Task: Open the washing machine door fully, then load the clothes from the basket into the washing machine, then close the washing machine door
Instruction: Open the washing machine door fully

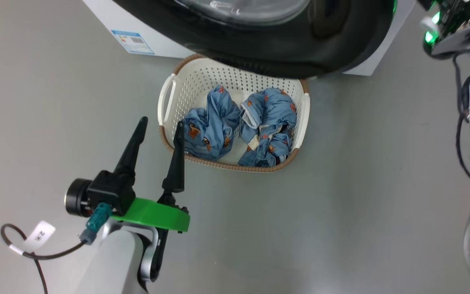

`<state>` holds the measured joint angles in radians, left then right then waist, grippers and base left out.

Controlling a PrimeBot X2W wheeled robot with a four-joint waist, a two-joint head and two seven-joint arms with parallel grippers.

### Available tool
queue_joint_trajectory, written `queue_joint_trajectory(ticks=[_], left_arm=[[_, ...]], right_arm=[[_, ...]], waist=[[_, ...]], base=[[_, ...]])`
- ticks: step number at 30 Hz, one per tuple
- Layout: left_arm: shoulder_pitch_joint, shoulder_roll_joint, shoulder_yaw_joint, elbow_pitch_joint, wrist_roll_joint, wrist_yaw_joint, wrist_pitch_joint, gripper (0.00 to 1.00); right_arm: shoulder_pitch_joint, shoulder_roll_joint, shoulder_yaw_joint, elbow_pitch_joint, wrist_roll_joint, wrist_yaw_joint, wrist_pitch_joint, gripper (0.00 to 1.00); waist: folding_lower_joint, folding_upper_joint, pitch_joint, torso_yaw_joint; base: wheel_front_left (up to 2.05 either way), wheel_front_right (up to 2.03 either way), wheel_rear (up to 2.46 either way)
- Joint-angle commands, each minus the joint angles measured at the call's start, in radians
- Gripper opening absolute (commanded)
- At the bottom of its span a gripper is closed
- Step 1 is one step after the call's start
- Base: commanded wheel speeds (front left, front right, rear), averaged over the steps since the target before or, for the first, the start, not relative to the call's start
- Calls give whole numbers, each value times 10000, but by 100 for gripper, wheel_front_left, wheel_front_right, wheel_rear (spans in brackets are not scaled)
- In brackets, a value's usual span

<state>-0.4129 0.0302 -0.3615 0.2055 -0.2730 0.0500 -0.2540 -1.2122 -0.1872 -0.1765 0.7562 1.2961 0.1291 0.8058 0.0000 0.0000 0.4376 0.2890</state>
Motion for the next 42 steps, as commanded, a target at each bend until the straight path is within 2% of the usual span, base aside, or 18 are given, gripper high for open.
queue_joint_trajectory(ticks=[1,7,13,18,27,42], left_arm=[[203,200,366,-155,119,79,-78,100],[416,200,432,-80,83,9,-78,100],[604,200,438,-54,90,-48,-78,100],[797,200,421,64,122,-116,-78,100],[1164,200,379,301,135,-255,-78,100],[1727,200,250,654,233,-550,-78,100]], right_arm=[[318,570,155,-562,48,16,262,0],[1545,952,119,-1637,-49,16,572,0],[2549,1247,124,-2474,-347,16,173,0],[3452,1358,387,-2997,-142,16,76,0],[4619,1368,2007,-2947,1428,16,-1202,0],[5834,1369,4638,-2848,3216,16,-2717,0]], waist=[[0,0,-220,-52],[0,0,-647,-59],[0,0,-1043,-53],[0,0,-1484,-53],[0,0,-2237,6],[0,0,-3305,290]], base=[[0,0,0],[0,0,0],[0,0,0],[0,0,0],[0,0,0],[0,0,0]])
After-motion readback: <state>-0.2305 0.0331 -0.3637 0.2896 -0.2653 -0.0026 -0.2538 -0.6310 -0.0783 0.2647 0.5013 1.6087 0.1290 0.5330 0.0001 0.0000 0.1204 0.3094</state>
